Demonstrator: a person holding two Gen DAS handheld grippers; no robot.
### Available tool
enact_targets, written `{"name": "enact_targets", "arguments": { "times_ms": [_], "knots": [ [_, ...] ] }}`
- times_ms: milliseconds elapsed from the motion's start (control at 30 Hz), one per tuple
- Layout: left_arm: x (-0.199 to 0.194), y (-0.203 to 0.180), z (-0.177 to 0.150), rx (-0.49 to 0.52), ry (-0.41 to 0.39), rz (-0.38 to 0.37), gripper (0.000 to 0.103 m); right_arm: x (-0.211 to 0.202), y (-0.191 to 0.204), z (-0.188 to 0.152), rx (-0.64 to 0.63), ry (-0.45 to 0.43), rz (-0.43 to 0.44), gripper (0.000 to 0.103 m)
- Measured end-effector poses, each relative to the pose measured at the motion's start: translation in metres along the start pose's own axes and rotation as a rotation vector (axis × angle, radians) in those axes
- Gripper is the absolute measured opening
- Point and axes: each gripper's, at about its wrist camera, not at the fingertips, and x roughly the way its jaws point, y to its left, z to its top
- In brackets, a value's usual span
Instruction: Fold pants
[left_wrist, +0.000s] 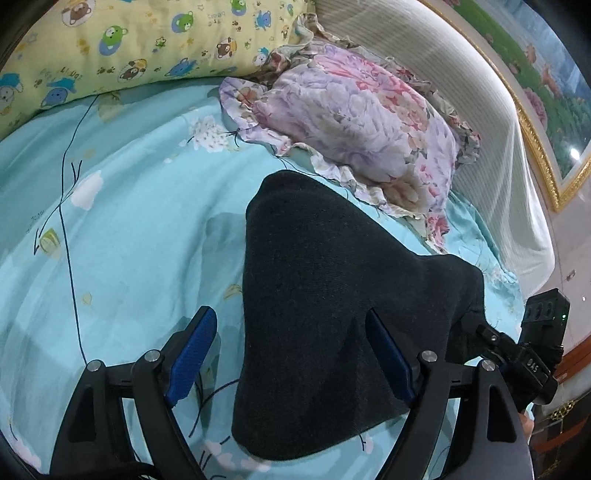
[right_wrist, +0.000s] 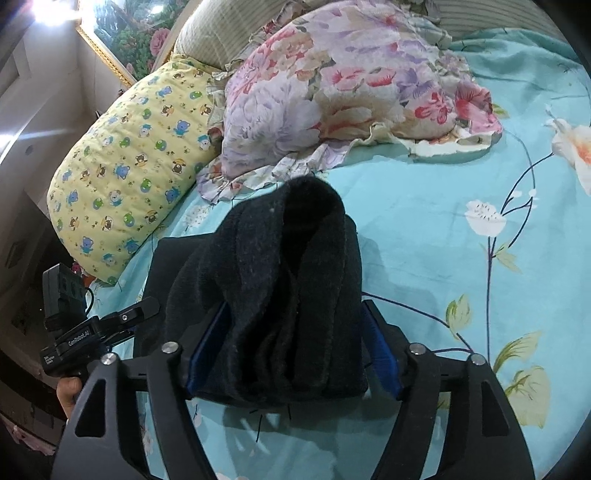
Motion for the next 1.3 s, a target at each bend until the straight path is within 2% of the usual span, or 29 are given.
{"name": "enact_targets", "arguments": {
  "times_ms": [133,467,700,1033,1300],
  "knots": [
    [-0.002,-0.001,-0.004,0.008,0.006,0.01,0.084,-0.009,0.002,0.001,0.002,-0.025,0.02,0.086],
    [-0.013,-0.007,-0.011,0.029,0.002,0.023,0.084,-0.014,0.0,-0.008,0.02,-0.023,0.026,0.087],
    [-0.035,-0.021,-0.023,0.111,-0.037,0.073,0.085,-0.024,0.005,-0.02,0.005,-0.029,0.018,0.087],
    [-0.05,-0.043,-0.06,0.195,-0.065,0.157,0.086,-0.05,0.034,-0.04,-0.154,-0.081,-0.03,0.09],
    [-0.05,-0.058,-0.084,0.261,-0.047,0.24,0.087,-0.049,0.063,-0.064,-0.314,-0.066,-0.108,0.094]
  ]
}}
